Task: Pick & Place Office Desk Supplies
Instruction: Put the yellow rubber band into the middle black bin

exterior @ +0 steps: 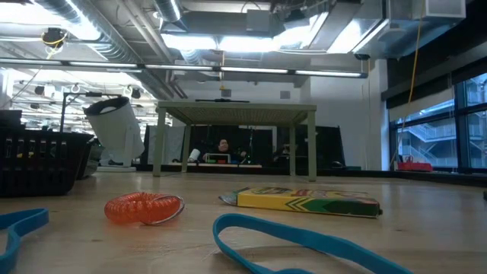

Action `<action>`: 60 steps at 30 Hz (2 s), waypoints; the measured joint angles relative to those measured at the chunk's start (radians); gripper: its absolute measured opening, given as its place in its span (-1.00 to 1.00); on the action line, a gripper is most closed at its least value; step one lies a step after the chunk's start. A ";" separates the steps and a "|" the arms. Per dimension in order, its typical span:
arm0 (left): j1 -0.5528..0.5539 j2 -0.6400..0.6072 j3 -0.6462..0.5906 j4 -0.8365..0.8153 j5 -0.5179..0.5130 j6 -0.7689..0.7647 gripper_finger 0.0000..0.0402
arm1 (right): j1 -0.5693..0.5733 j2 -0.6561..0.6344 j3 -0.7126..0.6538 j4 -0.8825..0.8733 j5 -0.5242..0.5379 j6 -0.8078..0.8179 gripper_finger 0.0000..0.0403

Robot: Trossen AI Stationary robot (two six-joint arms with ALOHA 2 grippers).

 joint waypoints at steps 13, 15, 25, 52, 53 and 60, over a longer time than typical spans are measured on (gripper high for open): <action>0.009 0.106 0.000 0.174 -0.096 0.217 -0.25 | 0.002 -0.001 0.000 0.006 0.010 -0.001 -0.98; 0.007 0.106 0.000 0.179 -0.096 0.213 -0.37 | 0.003 -0.001 0.000 0.004 0.009 -0.001 -0.98; -0.007 0.106 0.000 0.181 -0.104 0.203 -0.89 | 0.003 -0.001 0.000 -0.010 0.004 -0.004 -0.98; -0.011 0.105 0.000 0.018 -0.112 0.037 -0.99 | 0.005 -0.069 0.000 -0.249 0.002 0.154 0.06; -0.011 0.105 0.000 -0.023 -0.125 -0.003 -0.99 | 0.006 -0.078 0.000 -0.280 0.001 0.181 0.09; -0.011 0.072 0.000 -0.399 -0.131 -0.405 -0.99 | 0.006 -0.095 0.000 -0.438 0.001 0.292 0.13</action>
